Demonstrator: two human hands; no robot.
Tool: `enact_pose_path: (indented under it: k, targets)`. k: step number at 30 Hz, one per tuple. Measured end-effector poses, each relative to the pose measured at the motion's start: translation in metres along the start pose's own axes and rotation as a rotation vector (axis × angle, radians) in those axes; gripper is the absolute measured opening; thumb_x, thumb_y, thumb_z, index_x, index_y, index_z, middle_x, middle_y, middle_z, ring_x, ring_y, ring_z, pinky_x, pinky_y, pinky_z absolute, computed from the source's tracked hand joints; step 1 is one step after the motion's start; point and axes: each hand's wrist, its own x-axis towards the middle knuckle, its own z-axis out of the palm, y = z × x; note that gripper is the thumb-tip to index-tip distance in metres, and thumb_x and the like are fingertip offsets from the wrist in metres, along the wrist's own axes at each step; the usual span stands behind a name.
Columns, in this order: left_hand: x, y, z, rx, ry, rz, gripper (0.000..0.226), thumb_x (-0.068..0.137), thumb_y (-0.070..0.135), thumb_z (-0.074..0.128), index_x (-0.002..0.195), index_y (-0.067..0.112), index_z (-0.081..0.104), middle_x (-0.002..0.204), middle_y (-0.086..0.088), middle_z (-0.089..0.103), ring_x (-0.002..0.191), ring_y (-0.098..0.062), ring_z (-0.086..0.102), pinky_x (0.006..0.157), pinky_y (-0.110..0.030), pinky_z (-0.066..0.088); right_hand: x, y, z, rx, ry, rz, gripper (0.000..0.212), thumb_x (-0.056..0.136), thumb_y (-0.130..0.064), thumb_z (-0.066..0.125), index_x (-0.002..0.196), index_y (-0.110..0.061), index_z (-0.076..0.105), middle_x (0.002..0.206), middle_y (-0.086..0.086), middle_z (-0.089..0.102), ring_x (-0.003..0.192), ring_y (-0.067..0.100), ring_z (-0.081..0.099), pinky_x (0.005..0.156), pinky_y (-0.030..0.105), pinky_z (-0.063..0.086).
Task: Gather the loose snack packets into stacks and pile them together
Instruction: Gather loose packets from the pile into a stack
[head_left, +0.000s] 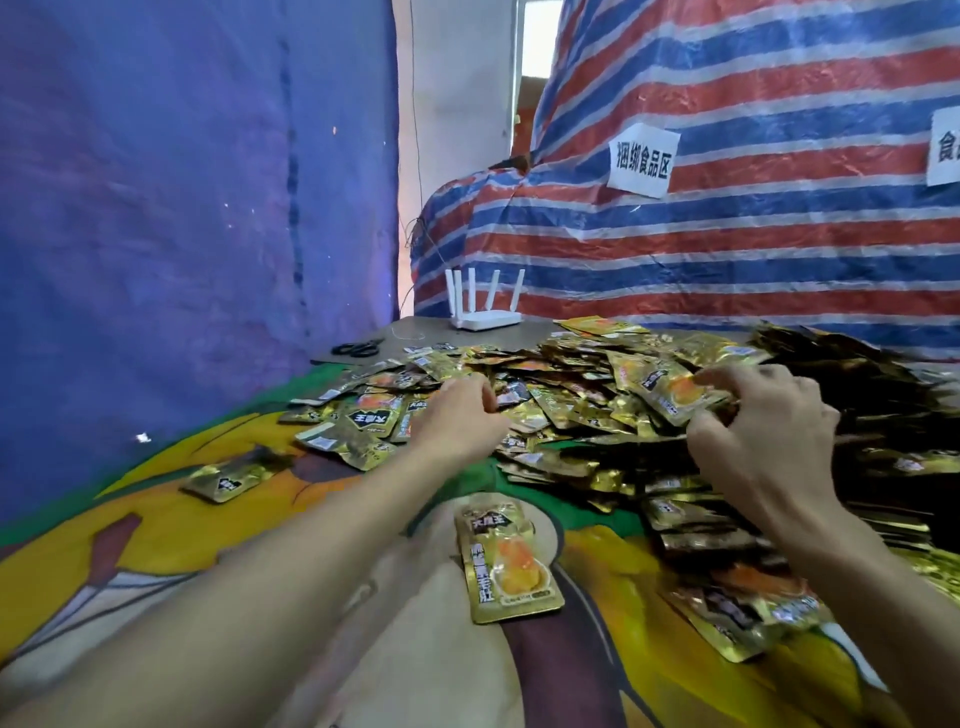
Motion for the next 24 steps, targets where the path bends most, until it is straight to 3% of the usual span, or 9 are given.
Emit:
enact_pose_path:
  k: [4,7,12,15,17,20,24]
  targets:
    - [0.028,-0.044,-0.040,0.468,-0.035,-0.158,0.048,0.083,0.052,0.065,0.120,0.022,0.058,0.131,-0.007,0.055,0.118,-0.032,0.055,0.101,-0.050,0.046,0.015,-0.029,0.030,0.028,-0.156,-0.214,0.040,0.084,-0.024,0.062,0.123,-0.019,0.065,0.118,0.010,0.064,0.114,0.026,0.052,0.094,0.040,0.042]
    - [0.050,-0.078,-0.050,0.480,-0.036,-0.361,0.092,0.076,0.077,0.062,0.146,0.021,0.043,0.154,-0.016,0.039,0.137,-0.041,0.042,0.111,-0.055,0.037,0.044,-0.052,0.068,-0.076,-0.378,-0.276,0.050,0.085,-0.027,0.065,0.134,-0.020,0.057,0.123,0.008,0.063,0.114,0.024,0.055,0.096,0.040,0.049]
    - [0.080,-0.097,-0.027,0.343,-0.214,-0.467,0.147,0.050,0.095,0.057,0.161,0.020,-0.001,0.165,-0.024,-0.009,0.150,-0.050,0.007,0.120,-0.059,0.022,0.091,-0.061,0.150,-0.273,-0.631,-0.184,0.078,0.081,-0.069,0.063,0.147,-0.035,0.042,0.151,0.013,0.042,0.134,0.036,0.044,0.109,0.053,0.041]
    - [0.096,-0.100,-0.009,0.390,-0.323,-0.498,0.162,0.025,0.099,0.050,0.160,0.029,-0.008,0.163,-0.024,-0.022,0.149,-0.053,-0.003,0.119,-0.064,0.016,0.110,-0.055,0.191,-0.361,-0.676,-0.104,0.099,0.070,-0.092,0.052,0.154,-0.048,0.024,0.165,0.014,0.017,0.148,0.046,0.021,0.116,0.066,0.023]
    - [0.106,-0.105,0.001,0.444,-0.359,-0.475,0.156,0.030,0.102,0.050,0.160,0.034,-0.004,0.165,-0.023,-0.015,0.150,-0.051,0.000,0.119,-0.066,0.014,0.122,-0.056,0.211,-0.328,-0.676,-0.050,0.111,0.062,-0.101,0.042,0.156,-0.050,0.015,0.169,0.015,0.003,0.151,0.049,0.007,0.116,0.071,0.013]
    - [0.126,-0.108,0.001,0.387,-0.404,-0.332,0.125,0.066,0.085,0.064,0.161,0.023,0.012,0.168,-0.012,0.010,0.152,-0.036,0.019,0.121,-0.050,0.024,0.141,-0.066,0.236,-0.174,-0.668,0.020,0.113,0.063,-0.102,0.034,0.159,-0.047,0.010,0.168,0.019,-0.003,0.152,0.050,-0.003,0.118,0.071,0.008]
    - [0.129,-0.094,-0.006,0.506,-0.367,-0.120,0.073,0.091,0.043,0.066,0.154,0.022,0.037,0.157,-0.011,0.040,0.139,-0.031,0.042,0.112,-0.038,0.038,0.143,-0.080,0.264,-0.198,-0.714,0.107,0.108,0.074,-0.092,0.048,0.157,-0.024,0.032,0.162,0.022,0.029,0.147,0.049,0.025,0.118,0.060,0.027]
